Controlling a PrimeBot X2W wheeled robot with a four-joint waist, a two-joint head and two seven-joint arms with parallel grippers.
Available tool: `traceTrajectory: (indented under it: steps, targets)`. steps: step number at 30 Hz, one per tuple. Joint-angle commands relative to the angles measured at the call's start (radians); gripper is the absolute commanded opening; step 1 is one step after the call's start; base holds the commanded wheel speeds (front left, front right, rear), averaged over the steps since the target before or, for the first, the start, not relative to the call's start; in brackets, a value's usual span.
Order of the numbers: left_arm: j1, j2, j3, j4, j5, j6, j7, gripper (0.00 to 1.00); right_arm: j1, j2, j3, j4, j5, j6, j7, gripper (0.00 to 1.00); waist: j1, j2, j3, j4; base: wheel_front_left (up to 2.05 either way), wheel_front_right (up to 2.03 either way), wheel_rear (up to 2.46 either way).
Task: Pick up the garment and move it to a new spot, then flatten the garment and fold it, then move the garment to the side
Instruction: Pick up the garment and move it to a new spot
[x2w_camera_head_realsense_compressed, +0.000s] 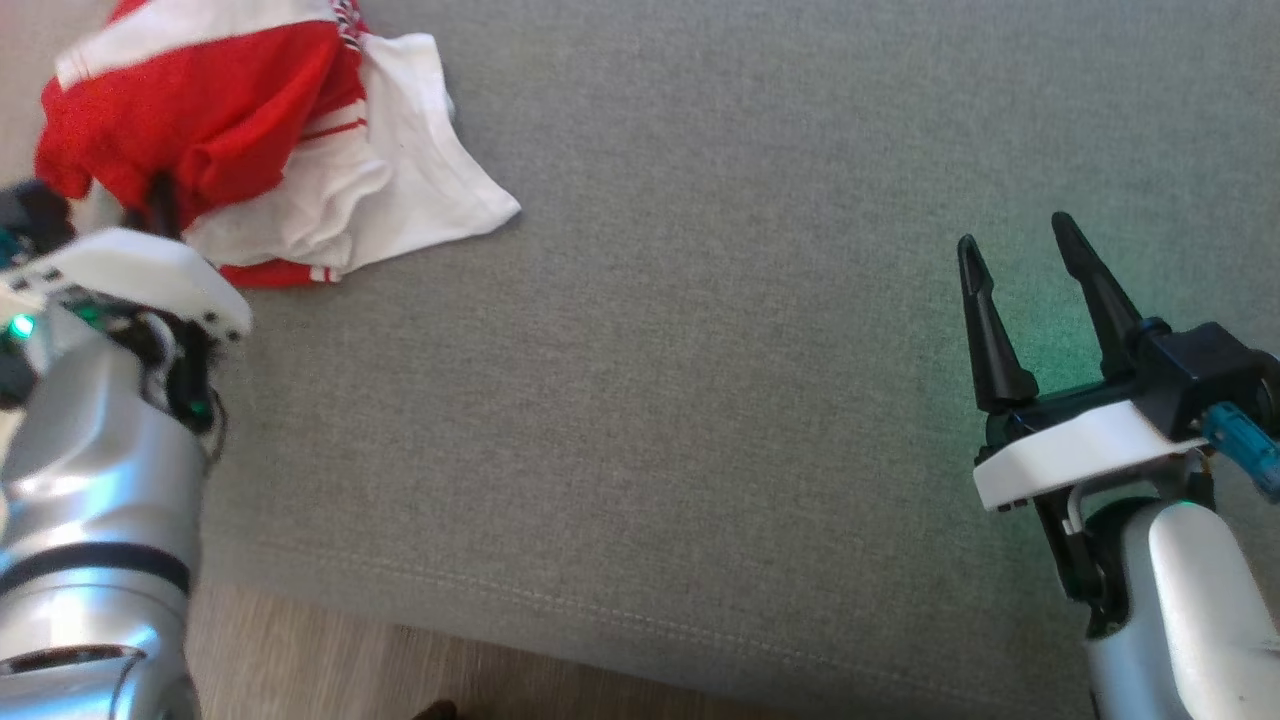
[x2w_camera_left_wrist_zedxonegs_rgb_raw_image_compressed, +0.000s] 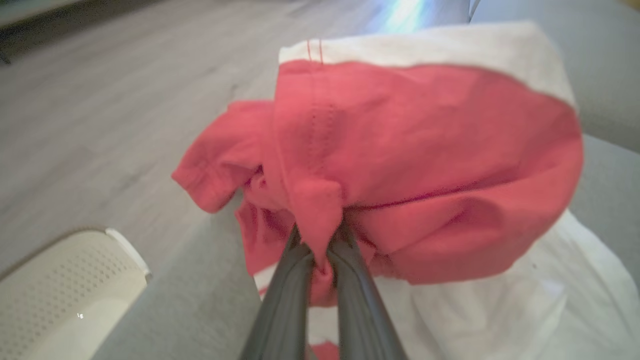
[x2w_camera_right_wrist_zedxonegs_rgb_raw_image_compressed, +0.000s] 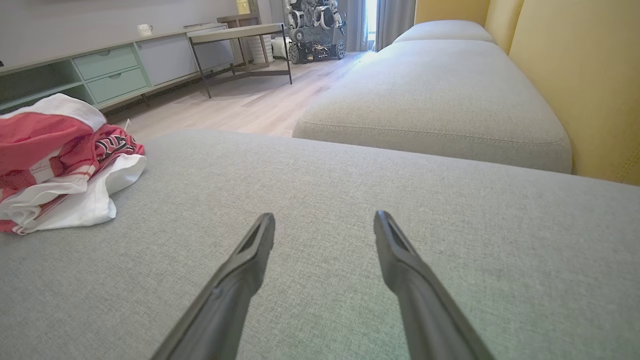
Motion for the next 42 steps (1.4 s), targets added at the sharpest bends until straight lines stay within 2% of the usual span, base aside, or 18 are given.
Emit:
traceTrajectory:
  steps: [1,7,14,19,26,31,32,34,38,42]
  targets:
    - [-0.028,0.070,0.015,-0.053,0.013,0.014,-0.012,0.00,-0.005,0.004,0.019,-0.031,0.008,0.004,-0.007,1.00,-0.0001,0.0000,-0.021,0.010,0.00,0.00,0.00]
    - [0.017,0.100,0.026,-0.322,0.065,0.049,-0.013,0.00,0.022,0.017,0.002,-0.006,0.023,0.004,-0.033,1.00,-0.0001,0.0000,-0.103,0.025,0.00,0.00,0.00]
    - [0.113,0.111,0.010,-0.593,0.115,0.052,-0.014,0.00,0.055,0.033,-0.023,0.015,0.037,0.004,-0.061,1.00,-0.0001,0.0000,-0.206,0.006,0.00,0.00,0.00]
    - [0.252,0.080,-0.035,-0.775,0.135,0.056,0.003,0.00,0.094,0.040,-0.043,0.020,0.048,0.004,-0.076,1.00,-0.0001,0.0000,-0.269,-0.037,0.00,0.00,0.00]
    - [0.512,0.014,-0.086,-1.018,0.125,0.079,0.087,0.00,0.130,0.043,-0.041,-0.003,0.072,0.004,-0.077,1.00,-0.0001,0.0000,-0.288,-0.148,0.00,0.00,0.00]
    - [0.599,-0.052,-0.160,-1.075,0.105,0.067,0.135,0.00,0.125,0.044,-0.028,-0.026,0.086,0.004,-0.072,1.00,-0.0001,0.0000,-0.256,-0.240,0.00,0.00,0.00]
    - [0.599,-0.052,-0.160,-1.075,0.105,0.067,0.135,0.00,0.125,0.044,-0.028,-0.026,0.086,0.004,-0.072,1.00,-0.0001,0.0000,-0.256,-0.240,0.00,0.00,0.00]
    - [0.602,-0.066,-0.178,-1.067,0.098,0.061,0.141,0.00,0.112,0.044,-0.011,-0.029,0.090,0.004,-0.073,1.00,-0.0001,0.0000,-0.239,-0.292,0.00,0.00,0.00]
    - [0.574,-0.081,-0.224,-1.025,0.107,0.047,0.149,0.00,0.086,0.044,0.028,-0.023,0.109,0.004,-0.084,1.00,-0.0001,0.0000,-0.208,-0.396,0.00,0.00,0.00]
    - [0.532,-0.103,-0.290,-0.945,0.101,0.016,0.170,0.00,0.075,0.044,0.043,-0.009,0.131,0.004,-0.104,1.00,-0.0001,0.0000,-0.176,-0.480,0.00,0.00,0.00]
